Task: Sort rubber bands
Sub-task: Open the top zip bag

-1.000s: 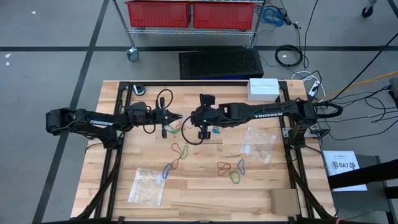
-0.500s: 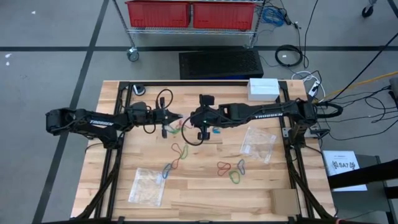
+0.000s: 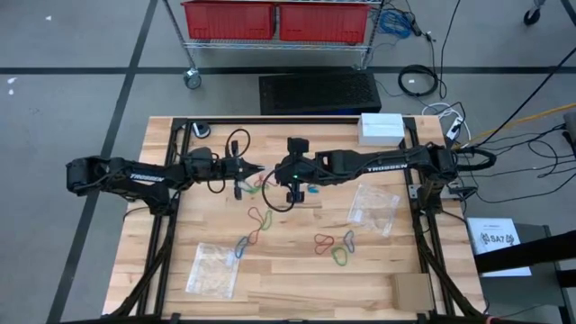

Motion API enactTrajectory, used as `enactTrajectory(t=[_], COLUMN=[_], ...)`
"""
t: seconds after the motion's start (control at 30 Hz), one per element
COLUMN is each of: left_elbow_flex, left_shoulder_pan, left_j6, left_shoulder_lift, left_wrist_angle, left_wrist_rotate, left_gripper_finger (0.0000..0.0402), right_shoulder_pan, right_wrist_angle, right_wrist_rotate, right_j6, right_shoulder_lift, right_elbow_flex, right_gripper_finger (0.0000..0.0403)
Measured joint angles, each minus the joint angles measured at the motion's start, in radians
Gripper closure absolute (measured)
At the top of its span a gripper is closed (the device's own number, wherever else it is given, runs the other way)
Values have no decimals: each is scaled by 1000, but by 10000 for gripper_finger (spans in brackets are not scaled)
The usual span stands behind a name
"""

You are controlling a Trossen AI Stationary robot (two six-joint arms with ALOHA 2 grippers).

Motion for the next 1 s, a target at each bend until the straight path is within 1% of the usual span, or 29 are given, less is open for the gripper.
enactTrajectory(t=[0.3,0.73,1.0], left_elbow_flex=[0,0,0], left_shoulder_pan=[0,0,0], left_j6=[0,0,-7], left_shoulder_lift=[0,0,0], left_wrist_angle=[0,0,-1], left_wrist_rotate=[0,-11,-11], left_gripper_finger=[402,402,402], right_shoulder_pan=[-20,-15,-7], right_wrist_angle=[-2,-26,-1], right_wrist_rotate=[3,-5,-6], right_j6=[-3,45,53], right_shoulder_lift=[0,0,0], right_elbow_flex=[0,0,-40], right_gripper_finger=[403,403,403])
